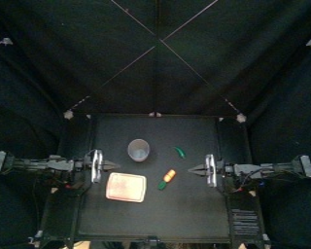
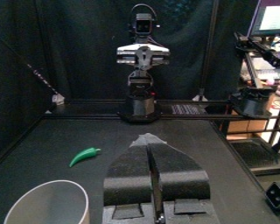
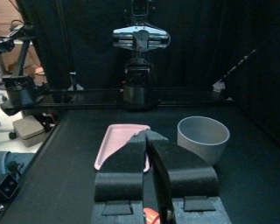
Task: Pick the carrot then place it in the grey bowl
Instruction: Pick the carrot
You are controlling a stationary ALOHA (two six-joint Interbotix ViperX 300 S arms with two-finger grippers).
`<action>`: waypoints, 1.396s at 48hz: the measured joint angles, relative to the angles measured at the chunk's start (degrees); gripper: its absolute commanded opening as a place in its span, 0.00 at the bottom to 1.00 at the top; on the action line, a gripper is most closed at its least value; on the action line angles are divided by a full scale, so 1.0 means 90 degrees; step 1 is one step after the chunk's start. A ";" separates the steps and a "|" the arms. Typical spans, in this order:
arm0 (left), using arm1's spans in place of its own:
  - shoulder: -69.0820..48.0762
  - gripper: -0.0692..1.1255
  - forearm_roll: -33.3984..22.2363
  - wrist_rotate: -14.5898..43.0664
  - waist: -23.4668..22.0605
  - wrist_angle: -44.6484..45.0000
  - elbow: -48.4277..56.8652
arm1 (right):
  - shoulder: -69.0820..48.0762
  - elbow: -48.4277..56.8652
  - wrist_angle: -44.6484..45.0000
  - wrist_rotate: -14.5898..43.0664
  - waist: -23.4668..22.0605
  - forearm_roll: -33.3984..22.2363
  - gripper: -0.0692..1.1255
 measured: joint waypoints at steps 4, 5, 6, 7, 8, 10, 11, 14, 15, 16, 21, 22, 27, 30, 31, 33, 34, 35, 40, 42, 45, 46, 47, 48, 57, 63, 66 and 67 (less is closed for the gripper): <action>-0.0029 0.00 0.0029 0.0010 0.0205 0.0039 0.0029 | 0.0146 0.0000 0.0020 0.0029 0.0010 0.0000 0.07; -0.0029 0.01 0.0029 0.0029 0.0254 0.0039 0.0039 | 0.0234 -0.0010 0.0020 0.0039 0.0010 0.0000 0.08; -0.0039 0.01 0.0029 0.0020 0.0313 0.0049 0.0049 | 0.0332 -0.0010 0.0029 0.0049 0.0010 -0.0010 0.08; -0.0039 0.02 0.0020 0.0000 0.0361 0.0049 0.0059 | 0.0430 -0.0010 0.0039 0.0059 0.0010 -0.0010 0.08; -0.0039 0.03 0.0020 0.0020 0.0420 0.0049 0.0059 | 0.0537 -0.0010 0.0039 0.0068 0.0029 -0.0010 0.09; -0.0039 0.03 0.0020 0.0020 0.0479 0.0049 0.0059 | 0.0830 -0.0010 0.0088 0.0078 0.0049 -0.0010 0.09; -0.0039 0.03 0.0020 0.0029 0.0488 0.0059 0.0059 | 0.0977 -0.0029 0.0107 0.0078 0.0078 -0.0010 0.09; -0.0049 0.04 0.0039 0.0029 0.0498 0.0059 0.0059 | 0.1484 -0.0098 0.0176 0.0078 0.0166 -0.0029 0.10; -0.0049 0.04 0.0039 0.0029 0.0498 0.0059 0.0059 | 0.1660 -0.0146 0.0205 0.0078 0.0195 -0.0029 0.10; -0.0049 0.04 0.0059 0.0029 0.0498 0.0059 0.0059 | 0.1846 -0.0195 0.0234 0.0088 0.0225 -0.0039 0.10; -0.0059 0.04 0.0088 0.0029 0.0498 0.0059 0.0059 | 0.2813 -0.0488 0.0381 0.0049 0.0439 -0.0107 0.12; -0.0068 0.04 0.0088 0.0020 0.0498 0.0059 0.0068 | 0.2979 -0.0547 0.0400 0.0078 0.0479 -0.0117 0.14; -0.0078 0.04 0.0098 0.0029 0.0498 0.0059 0.0068 | 0.3682 -0.0879 0.0527 0.0078 0.0576 -0.0186 0.23; -0.0078 0.04 0.0088 0.0029 0.0508 0.0059 0.0078 | 0.4131 -0.1084 0.0635 0.0088 0.0576 -0.0195 0.33; -0.0078 0.04 0.0098 0.0029 0.0498 0.0059 0.0078 | 0.4248 -0.1133 0.0674 0.0107 0.0576 -0.0195 0.37; -0.0088 0.04 0.0088 0.0029 0.0488 0.0068 0.0088 | 0.4443 -0.1221 0.0742 0.0107 0.0576 -0.0186 0.45; -0.0088 0.04 0.0098 0.0029 0.0498 0.0068 0.0098 | 0.4531 -0.1270 0.0771 0.0098 0.0576 -0.0186 0.49; -0.0088 0.04 0.0098 0.0029 0.0498 0.0068 0.0107 | 0.4619 -0.1309 0.0811 0.0107 0.0566 -0.0186 0.53; -0.0088 0.04 0.0098 0.0029 0.0488 0.0059 0.0137 | 0.4941 -0.1465 0.0937 0.0107 0.0488 -0.0176 0.72; -0.0088 0.04 0.0098 0.0029 0.0488 0.0059 0.0146 | 0.5020 -0.1504 0.0996 0.0107 0.0449 -0.0186 0.79; -0.0098 0.04 0.0098 0.0029 0.0479 0.0068 0.0166 | 0.5059 -0.1543 0.1074 0.0107 0.0410 -0.0176 0.89; -0.0098 0.04 0.0098 0.0029 0.0479 0.0068 0.0176 | 0.5068 -0.1553 0.1104 0.0098 0.0391 -0.0176 0.91; -0.0088 0.04 0.0098 0.0029 0.0488 0.0068 0.0176 | 0.5078 -0.1563 0.1133 0.0088 0.0371 -0.0176 0.93; -0.0098 0.04 0.0098 0.0029 0.0479 0.0068 0.0176 | 0.5078 -0.1572 0.1143 0.0078 0.0352 -0.0176 0.95; -0.0098 0.04 0.0088 0.0029 0.0479 0.0068 0.0186 | 0.5107 -0.1592 0.1289 0.0059 0.0039 -0.0176 0.93; -0.0098 0.04 0.0098 0.0029 0.0479 0.0059 0.0186 | 0.5215 -0.1592 0.1416 0.0078 -0.0195 -0.0195 0.93; -0.0098 0.04 0.0088 0.0029 0.0479 0.0068 0.0186 | 0.5283 -0.1592 0.1475 0.0078 -0.0273 -0.0215 0.93; -0.0098 0.04 0.0098 0.0029 0.0479 0.0068 0.0195 | 0.5303 -0.1592 0.1494 0.0078 -0.0283 -0.0225 0.93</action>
